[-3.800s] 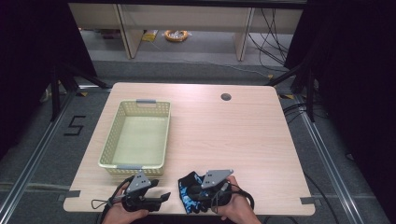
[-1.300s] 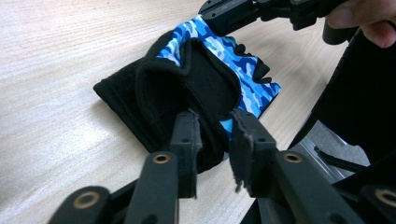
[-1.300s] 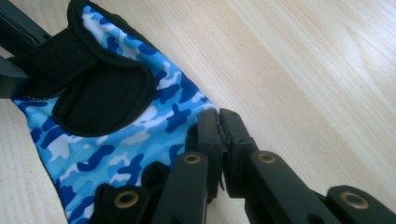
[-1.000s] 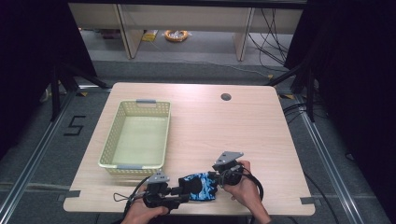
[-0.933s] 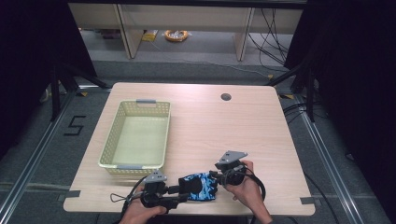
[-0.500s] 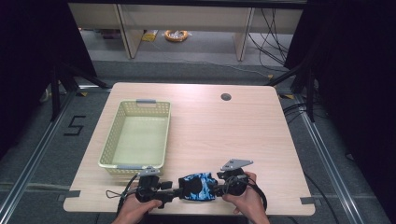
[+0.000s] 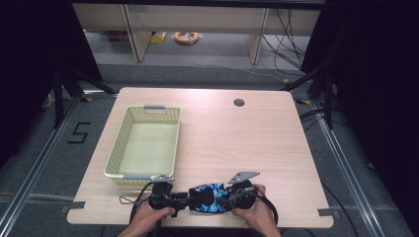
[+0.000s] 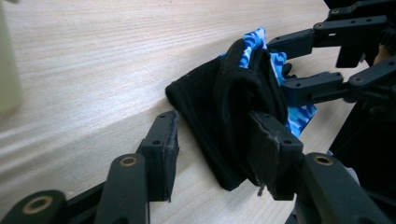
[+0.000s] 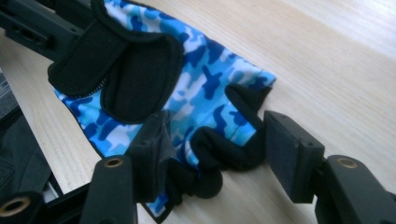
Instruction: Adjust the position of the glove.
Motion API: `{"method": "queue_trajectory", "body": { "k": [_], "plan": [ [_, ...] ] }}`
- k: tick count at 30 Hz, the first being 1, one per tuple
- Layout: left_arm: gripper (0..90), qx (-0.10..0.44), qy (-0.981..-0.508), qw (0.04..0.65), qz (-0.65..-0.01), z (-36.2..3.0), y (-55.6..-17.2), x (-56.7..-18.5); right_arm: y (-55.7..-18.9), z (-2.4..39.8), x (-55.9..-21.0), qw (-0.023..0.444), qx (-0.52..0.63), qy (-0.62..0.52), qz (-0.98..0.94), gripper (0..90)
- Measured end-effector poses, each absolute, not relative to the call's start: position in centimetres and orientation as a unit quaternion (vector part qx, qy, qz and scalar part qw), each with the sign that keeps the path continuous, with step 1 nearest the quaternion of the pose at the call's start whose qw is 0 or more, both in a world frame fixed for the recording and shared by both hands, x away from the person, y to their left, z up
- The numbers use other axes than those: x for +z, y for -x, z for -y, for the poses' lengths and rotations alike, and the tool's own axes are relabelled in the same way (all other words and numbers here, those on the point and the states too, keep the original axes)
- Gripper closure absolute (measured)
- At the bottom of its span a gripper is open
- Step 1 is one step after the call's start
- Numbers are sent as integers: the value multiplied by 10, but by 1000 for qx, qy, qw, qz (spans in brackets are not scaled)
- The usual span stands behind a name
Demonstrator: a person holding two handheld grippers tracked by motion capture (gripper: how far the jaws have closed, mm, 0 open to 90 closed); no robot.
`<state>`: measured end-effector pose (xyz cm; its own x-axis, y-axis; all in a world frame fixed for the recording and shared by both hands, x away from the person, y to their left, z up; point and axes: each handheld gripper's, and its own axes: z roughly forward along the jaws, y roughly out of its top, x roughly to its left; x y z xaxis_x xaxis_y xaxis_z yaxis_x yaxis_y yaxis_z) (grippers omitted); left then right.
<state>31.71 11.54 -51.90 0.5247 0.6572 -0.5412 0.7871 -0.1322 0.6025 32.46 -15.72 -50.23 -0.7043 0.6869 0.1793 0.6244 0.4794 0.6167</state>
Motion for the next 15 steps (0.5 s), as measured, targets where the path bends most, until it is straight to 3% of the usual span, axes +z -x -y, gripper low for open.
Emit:
{"method": "queue_trajectory", "body": {
  "k": [9,12,15],
  "plan": [
    [648,-82,-747,455,-478,-112,-319,-523,-324,157,-503,35,348,-374,-859,578],
    [718,-69,-750,457,-473,-111,-318,-524,-325,159,-506,11,363,-373,-854,728],
    [766,-64,-752,462,-466,-112,-318,-522,-326,161,-507,1,366,-374,-852,771]
  ]
}}
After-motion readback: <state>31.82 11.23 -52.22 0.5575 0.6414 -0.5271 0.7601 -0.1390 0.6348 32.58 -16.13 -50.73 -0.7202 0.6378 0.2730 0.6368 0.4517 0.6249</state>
